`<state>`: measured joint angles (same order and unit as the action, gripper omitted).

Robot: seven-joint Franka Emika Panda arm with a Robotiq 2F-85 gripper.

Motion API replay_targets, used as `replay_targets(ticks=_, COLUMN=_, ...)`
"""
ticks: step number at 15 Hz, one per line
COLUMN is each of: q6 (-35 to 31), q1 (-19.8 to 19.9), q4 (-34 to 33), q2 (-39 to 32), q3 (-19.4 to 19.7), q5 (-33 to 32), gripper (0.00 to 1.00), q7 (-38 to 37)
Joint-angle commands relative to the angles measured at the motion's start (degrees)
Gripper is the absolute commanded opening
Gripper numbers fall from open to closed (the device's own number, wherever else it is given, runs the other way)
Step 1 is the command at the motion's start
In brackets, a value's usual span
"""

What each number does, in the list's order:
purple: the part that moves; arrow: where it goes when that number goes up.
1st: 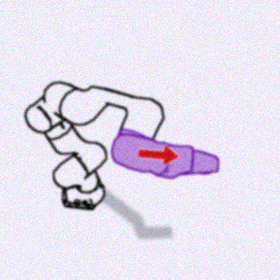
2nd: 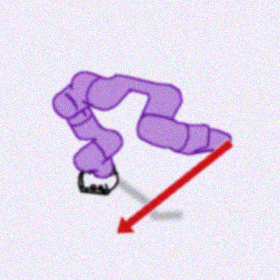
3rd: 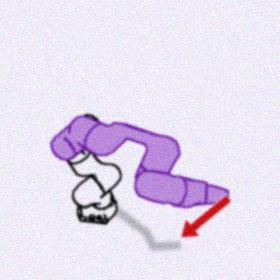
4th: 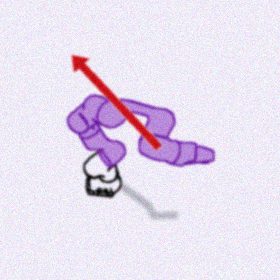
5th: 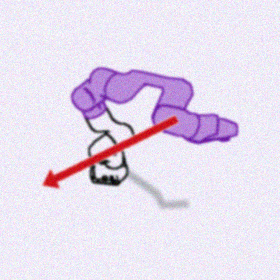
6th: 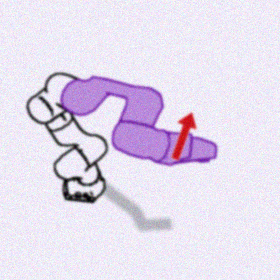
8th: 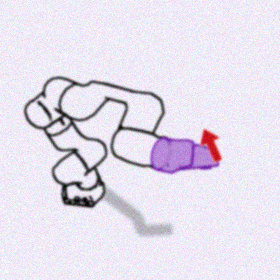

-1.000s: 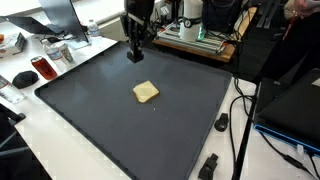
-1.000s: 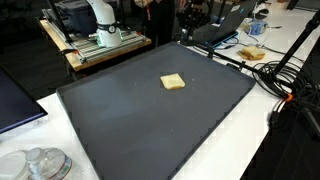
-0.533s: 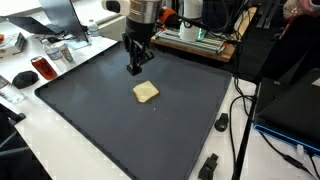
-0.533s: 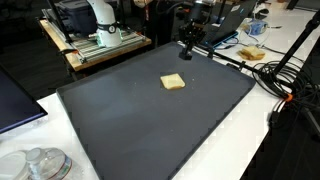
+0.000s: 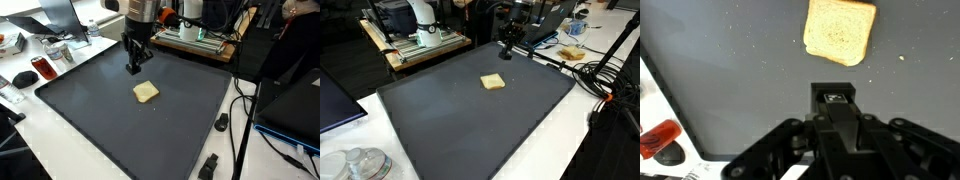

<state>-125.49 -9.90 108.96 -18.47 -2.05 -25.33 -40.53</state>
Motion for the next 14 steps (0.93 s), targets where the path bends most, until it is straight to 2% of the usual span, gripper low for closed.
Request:
replay_targets(ticks=1, q6=0.5, q1=-2.2, q4=-2.0, q2=-2.3, q3=1.4, q5=-1.0, gripper=0.06, q7=-3.5)
replay_targets(ticks=8, q6=0.9, q1=-7.4, q4=-5.4, q2=-8.5, q3=4.4, q5=-7.8, gripper=0.06, q7=-16.0)
replay_targets(ticks=14, q6=1.2, q1=-10.6, q4=-7.8, q2=-13.2, q3=5.1, q5=-13.0, gripper=0.05, q7=-22.5)
